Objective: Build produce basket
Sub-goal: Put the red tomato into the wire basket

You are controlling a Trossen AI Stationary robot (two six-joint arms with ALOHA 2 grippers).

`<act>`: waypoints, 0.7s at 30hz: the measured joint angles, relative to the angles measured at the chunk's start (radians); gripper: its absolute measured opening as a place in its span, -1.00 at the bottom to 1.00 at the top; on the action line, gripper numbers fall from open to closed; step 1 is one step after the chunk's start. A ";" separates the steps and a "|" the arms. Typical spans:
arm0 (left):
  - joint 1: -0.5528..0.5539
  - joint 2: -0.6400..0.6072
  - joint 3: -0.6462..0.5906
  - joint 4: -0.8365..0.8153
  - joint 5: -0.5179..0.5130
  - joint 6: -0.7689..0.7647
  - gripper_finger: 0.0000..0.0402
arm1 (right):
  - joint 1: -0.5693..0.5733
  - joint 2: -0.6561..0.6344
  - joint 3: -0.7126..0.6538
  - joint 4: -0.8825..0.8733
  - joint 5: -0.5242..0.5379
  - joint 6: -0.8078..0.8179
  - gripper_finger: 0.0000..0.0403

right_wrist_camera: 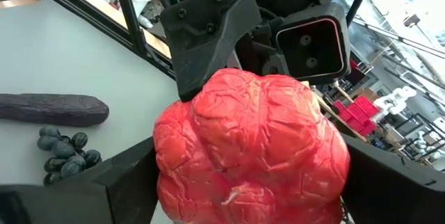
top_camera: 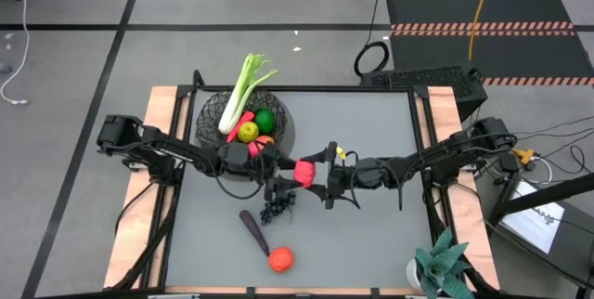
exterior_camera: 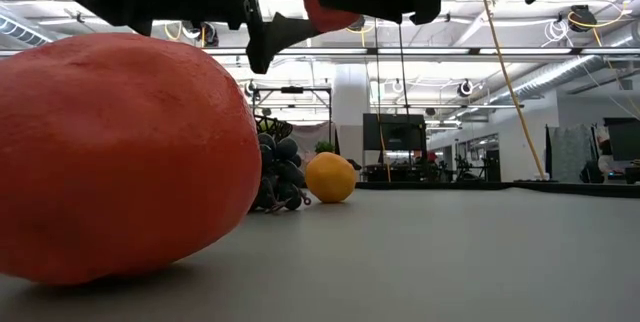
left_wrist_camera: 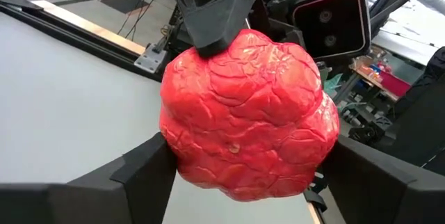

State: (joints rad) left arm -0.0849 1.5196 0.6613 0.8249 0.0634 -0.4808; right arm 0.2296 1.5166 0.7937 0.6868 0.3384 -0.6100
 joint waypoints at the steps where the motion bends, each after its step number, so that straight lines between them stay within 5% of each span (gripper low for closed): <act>1: 0.000 0.000 0.000 0.000 0.000 0.000 0.57 | 0.002 0.000 0.000 -0.001 -0.001 0.005 0.79; 6: 0.000 0.000 0.000 -0.012 0.000 0.063 0.65 | 0.008 0.000 0.000 0.005 -0.004 0.055 0.96; 21: 0.015 -0.184 -0.002 -0.286 0.007 0.201 0.60 | 0.016 -0.013 0.003 -0.008 -0.072 0.275 0.98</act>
State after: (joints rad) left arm -0.0702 1.3359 0.6598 0.5392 0.0700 -0.2798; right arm 0.2455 1.5037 0.7965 0.6791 0.2664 -0.3354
